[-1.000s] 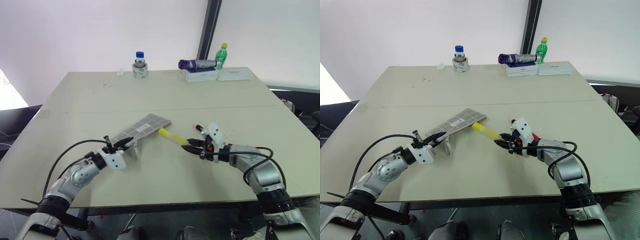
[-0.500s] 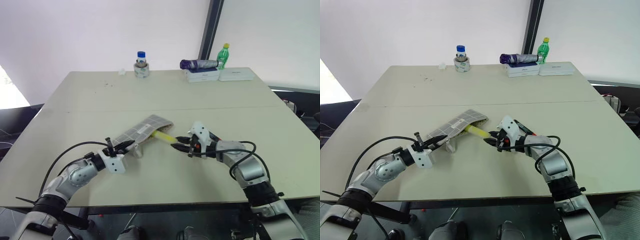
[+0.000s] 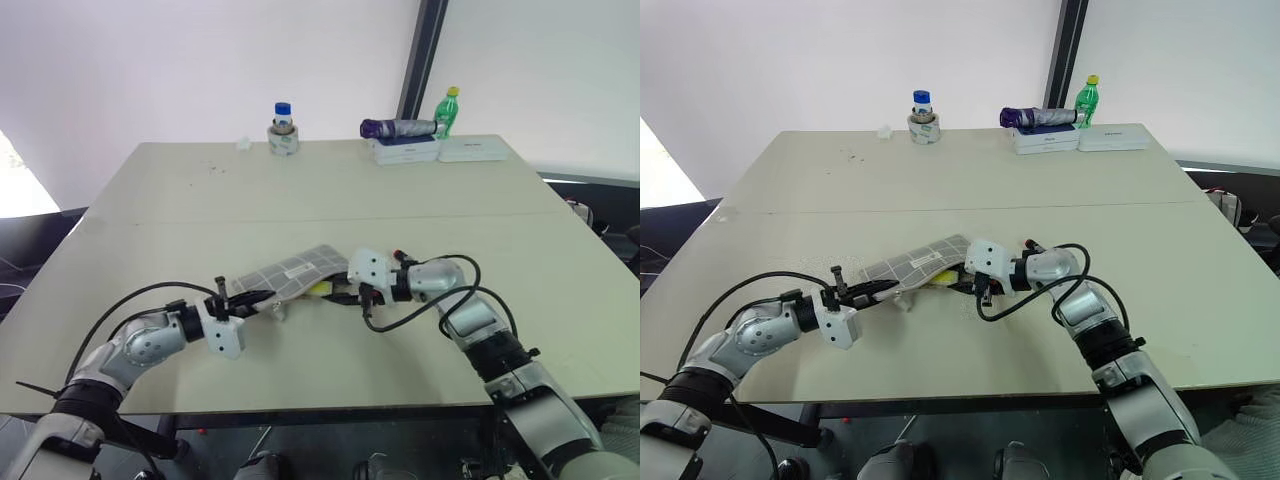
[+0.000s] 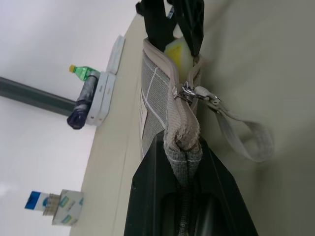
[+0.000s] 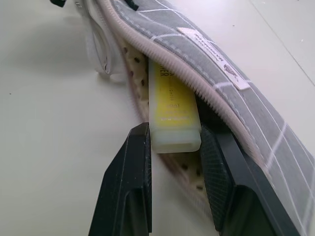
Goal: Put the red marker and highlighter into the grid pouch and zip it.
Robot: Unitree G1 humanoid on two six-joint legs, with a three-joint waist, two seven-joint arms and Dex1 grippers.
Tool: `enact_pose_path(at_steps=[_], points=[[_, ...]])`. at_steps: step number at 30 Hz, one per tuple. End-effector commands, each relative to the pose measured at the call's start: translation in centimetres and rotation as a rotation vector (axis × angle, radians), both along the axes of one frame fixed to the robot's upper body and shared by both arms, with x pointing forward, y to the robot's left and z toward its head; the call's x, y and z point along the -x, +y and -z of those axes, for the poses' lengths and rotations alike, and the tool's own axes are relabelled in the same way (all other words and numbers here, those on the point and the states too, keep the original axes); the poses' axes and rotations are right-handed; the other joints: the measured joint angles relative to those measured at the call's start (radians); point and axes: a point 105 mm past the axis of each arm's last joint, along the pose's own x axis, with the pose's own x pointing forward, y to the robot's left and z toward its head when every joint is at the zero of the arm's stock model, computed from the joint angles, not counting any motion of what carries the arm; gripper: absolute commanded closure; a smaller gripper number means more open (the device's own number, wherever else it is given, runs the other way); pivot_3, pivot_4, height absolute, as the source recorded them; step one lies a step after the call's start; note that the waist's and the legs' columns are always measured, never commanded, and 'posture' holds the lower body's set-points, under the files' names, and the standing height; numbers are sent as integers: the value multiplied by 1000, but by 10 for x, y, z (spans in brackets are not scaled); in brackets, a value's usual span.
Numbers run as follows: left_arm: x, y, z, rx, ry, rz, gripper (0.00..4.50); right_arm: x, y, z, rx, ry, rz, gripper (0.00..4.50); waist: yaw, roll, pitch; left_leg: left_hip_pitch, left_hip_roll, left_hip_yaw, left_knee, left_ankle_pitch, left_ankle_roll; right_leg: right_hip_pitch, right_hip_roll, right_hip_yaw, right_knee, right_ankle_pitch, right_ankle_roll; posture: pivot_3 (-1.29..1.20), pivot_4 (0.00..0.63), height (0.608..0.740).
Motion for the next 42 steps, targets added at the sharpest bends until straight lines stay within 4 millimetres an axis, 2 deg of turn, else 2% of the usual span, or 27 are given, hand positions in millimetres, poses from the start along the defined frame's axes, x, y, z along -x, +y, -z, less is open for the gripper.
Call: enact_pose_path(at_steps=[1,3,7,9,10,11,13,16,19,20,23,25,29,33,35,39,42], points=[[5,-5,-15,47,-41,45,4500,-3,7,-15,-38,-63,-22,3683,0,0,0,0,0,0,0,0,0,0,0,0,0,0,0,0,150,740],[6,-5,-15,54,-37,46,4500,-6,4,-18,-50,-78,-10,3683,1,0,0,0,0,0,0,0,0,0,0,0,0,0,0,0,150,740],[5,-2,-15,63,-27,30,4500,-6,-6,-20,-61,-40,-1,1747,1,0,0,0,0,0,0,0,0,0,0,0,0,0,0,0,150,740],[3,0,-13,63,-22,10,4500,-6,-15,-19,-50,-44,23,546,1,0,0,0,0,0,0,0,0,0,0,0,0,0,0,0,150,740],[1,2,-12,71,-13,-11,4500,-6,-20,-24,-84,-19,51,149,1,0,0,0,0,0,0,0,0,0,0,0,0,0,0,0,150,740],[-3,5,-11,101,4,-44,4500,-2,-24,-32,-134,17,59,60,2,0,0,0,0,0,0,0,0,0,0,0,0,0,0,0,150,740],[-6,9,-6,132,35,-89,4500,15,-38,-44,-209,117,47,60,7,0,0,0,1,-1,0,0,0,0,-1,0,0,0,0,0,150,740],[-7,12,-5,153,43,-111,4500,29,-56,-48,-254,163,84,60,4,0,0,-1,1,-2,0,-1,2,0,-1,0,-1,0,0,0,150,740],[-8,12,-6,171,43,-129,4500,43,-92,-45,-357,166,218,60,9,0,0,0,1,-3,0,-4,6,2,-1,-1,-1,0,0,0,150,740],[-8,12,-6,168,40,-130,4500,41,-104,-44,-378,123,298,60,6,0,0,0,1,-4,0,-4,6,2,-1,-1,-1,0,0,0,150,740],[-9,11,-6,175,36,-133,4500,40,-140,-36,-420,54,512,60,5,-1,0,0,0,-4,1,-4,7,3,-1,-1,-1,0,0,0,150,740],[-8,10,-5,169,33,-130,4500,49,-151,-33,-452,9,581,60,4,-1,0,0,0,-4,1,-4,7,3,-1,-1,-1,0,0,0,150,740],[-11,9,-2,181,40,-141,4500,68,-174,-7,-427,-11,709,60,4,-1,0,1,0,-4,0,-4,6,3,0,-1,-1,0,0,0,150,740],[-12,6,1,175,44,-130,4500,53,-205,-2,-377,-91,871,60,-2,-1,0,1,0,-3,1,-4,7,3,0,-1,-1,0,0,0,150,740],[-13,6,0,173,42,-129,4500,45,-205,-3,-373,-89,862,60,-2,-1,0,1,0,-3,1,-4,6,3,0,-1,-1,0,0,0,150,740],[-14,4,-1,166,38,-123,4500,28,-199,13,-319,14,834,60,-1,-1,0,1,0,-3,1,-4,6,3,0,0,-1,0,0,0,150,740],[-13,4,-1,158,37,-120,4500,13,-200,17,-319,63,850,60,2,-1,0,1,0,-3,1,-4,6,3,0,0,-1,0,0,0,150,740]])
